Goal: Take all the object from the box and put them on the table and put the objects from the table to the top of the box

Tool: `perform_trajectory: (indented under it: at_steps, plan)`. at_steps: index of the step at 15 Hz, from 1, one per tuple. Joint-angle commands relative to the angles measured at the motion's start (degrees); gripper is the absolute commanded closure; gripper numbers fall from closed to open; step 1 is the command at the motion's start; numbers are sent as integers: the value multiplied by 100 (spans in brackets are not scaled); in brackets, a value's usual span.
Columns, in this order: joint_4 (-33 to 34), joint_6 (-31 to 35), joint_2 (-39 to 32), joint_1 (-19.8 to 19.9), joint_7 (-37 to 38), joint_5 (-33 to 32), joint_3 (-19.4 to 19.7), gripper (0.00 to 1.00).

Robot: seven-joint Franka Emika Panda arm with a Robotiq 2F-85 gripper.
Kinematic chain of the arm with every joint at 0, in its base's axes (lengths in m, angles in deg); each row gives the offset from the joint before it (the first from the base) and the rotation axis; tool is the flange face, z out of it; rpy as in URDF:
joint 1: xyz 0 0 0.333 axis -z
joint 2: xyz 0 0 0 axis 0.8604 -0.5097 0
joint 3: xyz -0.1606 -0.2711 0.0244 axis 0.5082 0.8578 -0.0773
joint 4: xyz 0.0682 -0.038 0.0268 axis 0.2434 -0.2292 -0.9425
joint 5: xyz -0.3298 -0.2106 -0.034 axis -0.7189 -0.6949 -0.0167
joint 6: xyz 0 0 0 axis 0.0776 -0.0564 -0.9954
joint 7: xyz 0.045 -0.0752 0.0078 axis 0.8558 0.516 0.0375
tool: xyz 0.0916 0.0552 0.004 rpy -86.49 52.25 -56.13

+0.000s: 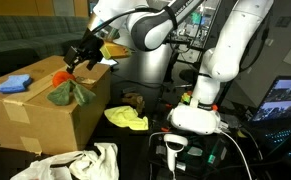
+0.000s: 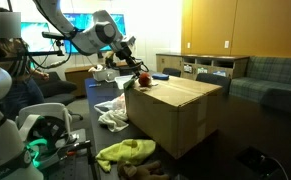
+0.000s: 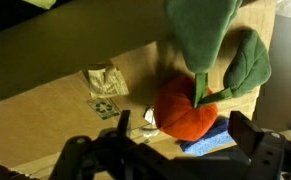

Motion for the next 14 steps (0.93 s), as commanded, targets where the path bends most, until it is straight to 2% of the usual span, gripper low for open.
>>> perform_trajectory:
  at_steps: [1, 8, 14]
  plan:
    - [549, -27, -455, 118, 65, -386, -45, 0]
    - [1232, -112, -1211, 70, -462, -264, 28, 0]
    - [1627, -678, -1638, 93, -1024, -4, -26, 0]
